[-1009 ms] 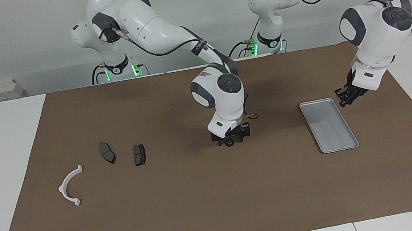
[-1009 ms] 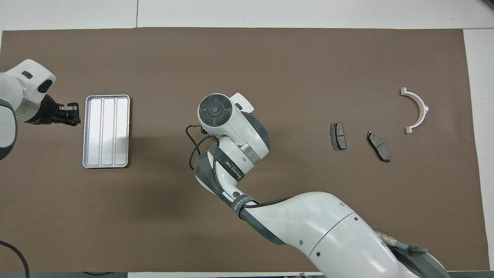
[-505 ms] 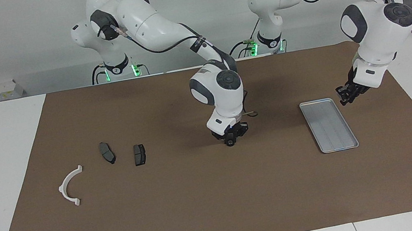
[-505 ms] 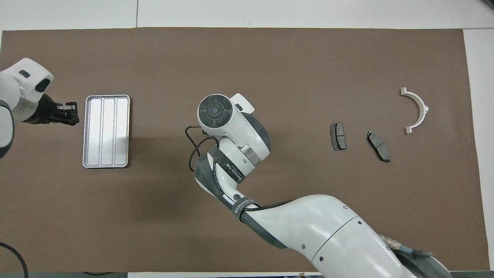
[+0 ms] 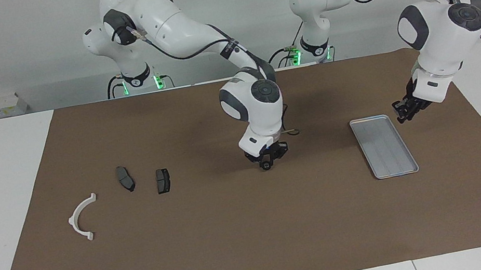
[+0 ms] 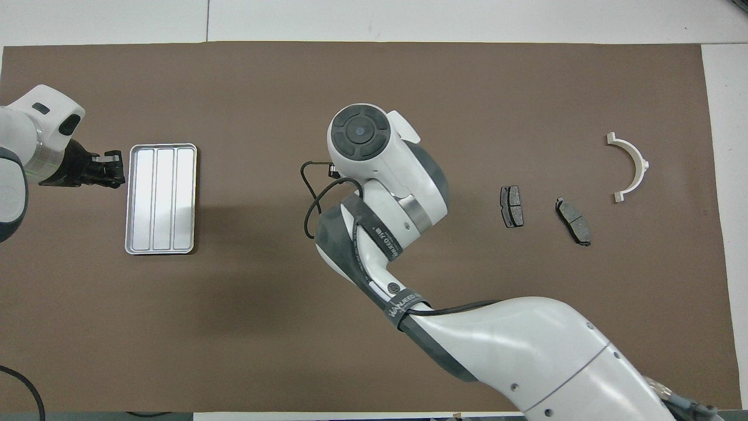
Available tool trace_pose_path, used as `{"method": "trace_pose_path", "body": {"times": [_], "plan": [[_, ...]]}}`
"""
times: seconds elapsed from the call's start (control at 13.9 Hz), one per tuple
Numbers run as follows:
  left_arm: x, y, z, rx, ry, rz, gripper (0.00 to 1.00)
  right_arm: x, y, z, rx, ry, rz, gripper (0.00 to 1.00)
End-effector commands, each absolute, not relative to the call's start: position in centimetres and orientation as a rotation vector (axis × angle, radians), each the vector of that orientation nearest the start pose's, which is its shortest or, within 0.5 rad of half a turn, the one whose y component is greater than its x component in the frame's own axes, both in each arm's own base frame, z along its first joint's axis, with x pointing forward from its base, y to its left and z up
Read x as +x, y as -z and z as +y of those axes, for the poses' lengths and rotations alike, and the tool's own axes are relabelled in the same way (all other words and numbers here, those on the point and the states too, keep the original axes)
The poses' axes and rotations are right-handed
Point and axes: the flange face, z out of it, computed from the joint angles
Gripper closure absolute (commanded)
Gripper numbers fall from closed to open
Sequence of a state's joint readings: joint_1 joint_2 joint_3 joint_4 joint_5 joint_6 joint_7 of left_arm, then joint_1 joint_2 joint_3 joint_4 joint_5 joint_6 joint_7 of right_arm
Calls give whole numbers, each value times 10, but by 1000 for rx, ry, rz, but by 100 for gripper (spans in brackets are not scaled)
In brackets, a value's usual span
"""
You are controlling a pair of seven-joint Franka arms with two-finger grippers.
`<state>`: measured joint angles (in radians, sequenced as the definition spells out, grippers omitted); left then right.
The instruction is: Place bearing gear from tray to pile
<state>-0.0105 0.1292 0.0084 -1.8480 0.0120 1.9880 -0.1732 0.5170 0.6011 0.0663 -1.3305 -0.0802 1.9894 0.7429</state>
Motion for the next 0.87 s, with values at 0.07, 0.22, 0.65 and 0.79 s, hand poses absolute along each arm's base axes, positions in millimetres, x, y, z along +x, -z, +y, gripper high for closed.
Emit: {"method": "trace_pose_path", "body": {"times": [0.07, 0.22, 0.65, 0.79], "plan": [[599, -467, -69, -3121, 56, -365, 100, 655, -475, 259, -3101, 174, 292, 100], [596, -474, -125, -3154, 77, -458, 100, 671, -498, 169, -3144, 152, 49, 100], [587, -420, -329, -3110, 23, -613, 100, 683, -472, -13, -3170, 42, -130, 100], [590, -373, -375, -3074, 23, -641, 100, 676, -447, -22, -3170, 20, -118, 100]]}}
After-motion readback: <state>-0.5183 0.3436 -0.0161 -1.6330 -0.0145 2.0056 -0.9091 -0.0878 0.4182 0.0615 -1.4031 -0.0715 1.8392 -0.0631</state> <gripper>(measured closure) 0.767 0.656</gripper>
